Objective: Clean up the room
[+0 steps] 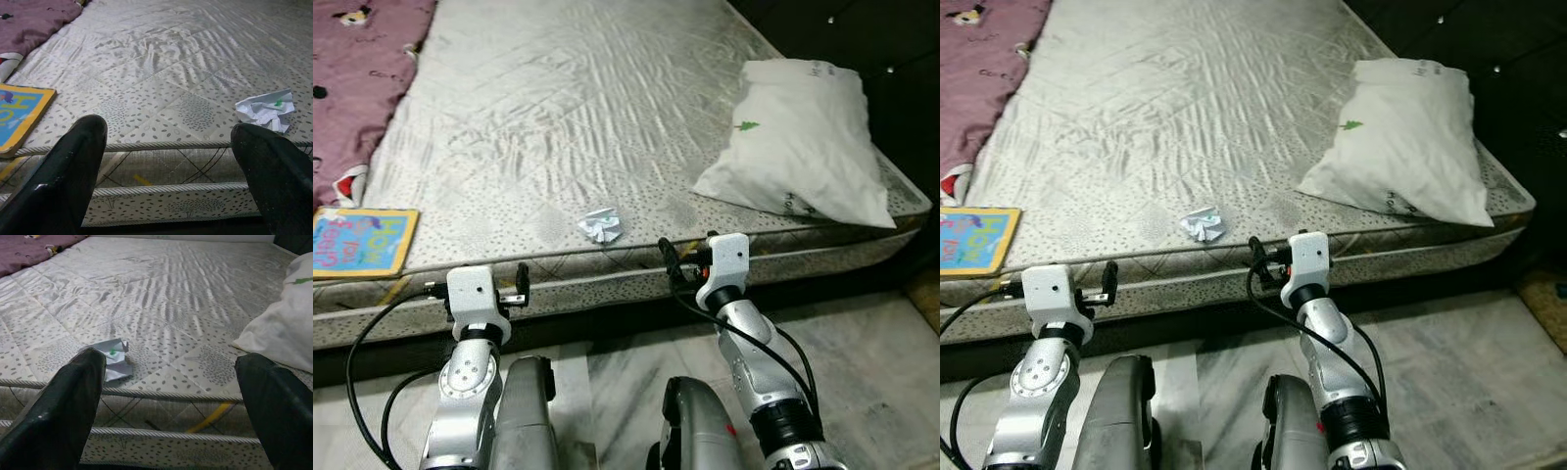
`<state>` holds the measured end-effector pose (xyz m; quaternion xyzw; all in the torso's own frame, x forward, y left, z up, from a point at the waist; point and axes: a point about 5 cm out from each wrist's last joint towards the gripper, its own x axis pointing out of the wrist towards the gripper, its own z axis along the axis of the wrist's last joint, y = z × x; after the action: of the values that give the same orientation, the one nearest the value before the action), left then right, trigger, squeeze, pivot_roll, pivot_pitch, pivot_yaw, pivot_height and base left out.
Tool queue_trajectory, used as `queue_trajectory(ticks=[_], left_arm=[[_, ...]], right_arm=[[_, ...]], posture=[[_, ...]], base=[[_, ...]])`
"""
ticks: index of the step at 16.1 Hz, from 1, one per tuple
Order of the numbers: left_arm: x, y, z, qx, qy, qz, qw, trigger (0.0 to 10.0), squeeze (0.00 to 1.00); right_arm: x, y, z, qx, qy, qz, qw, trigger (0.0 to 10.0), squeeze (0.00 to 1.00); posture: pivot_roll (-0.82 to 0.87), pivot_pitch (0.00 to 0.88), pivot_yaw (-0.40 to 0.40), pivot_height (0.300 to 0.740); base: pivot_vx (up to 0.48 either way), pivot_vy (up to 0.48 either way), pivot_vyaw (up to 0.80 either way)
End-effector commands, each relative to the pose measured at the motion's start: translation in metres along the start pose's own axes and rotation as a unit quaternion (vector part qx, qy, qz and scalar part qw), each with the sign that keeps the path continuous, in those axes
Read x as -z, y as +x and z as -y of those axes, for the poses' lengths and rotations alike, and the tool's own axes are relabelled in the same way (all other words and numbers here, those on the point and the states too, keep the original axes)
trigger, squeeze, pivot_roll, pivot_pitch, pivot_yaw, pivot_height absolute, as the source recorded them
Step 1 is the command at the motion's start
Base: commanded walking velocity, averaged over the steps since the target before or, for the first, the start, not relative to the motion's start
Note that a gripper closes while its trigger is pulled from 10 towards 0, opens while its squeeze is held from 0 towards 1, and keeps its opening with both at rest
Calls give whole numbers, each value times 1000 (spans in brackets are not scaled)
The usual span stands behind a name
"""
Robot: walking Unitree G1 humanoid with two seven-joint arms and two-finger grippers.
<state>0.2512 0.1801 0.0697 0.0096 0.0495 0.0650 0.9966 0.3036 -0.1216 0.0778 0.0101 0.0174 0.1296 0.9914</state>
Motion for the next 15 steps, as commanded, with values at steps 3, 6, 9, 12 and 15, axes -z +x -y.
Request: queue_trajectory(ticks=[3, 6, 9, 12, 15], left_arm=[[2, 0, 1, -2, -4, -8, 1000, 10000, 0], [2, 0, 2, -1, -5, -9, 1000, 10000, 0], [2, 0, 2, 1, -5, -10, 1000, 10000, 0], [3, 0, 2, 2, -4, -11, 1000, 10000, 0], [3, 0, 2, 4, -4, -12, 1000, 10000, 0]], right_arm=[[0, 0, -1, -14, -20, 1, 1000, 10000, 0], [0, 0, -2, -16, -19, 0, 1000, 10000, 0], [1, 0, -2, -20, -18, -3, 1000, 10000, 0], [2, 0, -4, -27, -24, -3, 999, 10000, 0], [3, 0, -4, -24, -17, -5, 1000, 10000, 0]], posture=[[66, 91, -66, 577], [66, 91, -67, 577], [67, 89, -67, 577], [68, 88, -67, 577], [69, 88, -66, 577]], base=[[0, 0, 267], [0, 0, 800], [0, 0, 163], [0, 0, 533], [0, 0, 135]])
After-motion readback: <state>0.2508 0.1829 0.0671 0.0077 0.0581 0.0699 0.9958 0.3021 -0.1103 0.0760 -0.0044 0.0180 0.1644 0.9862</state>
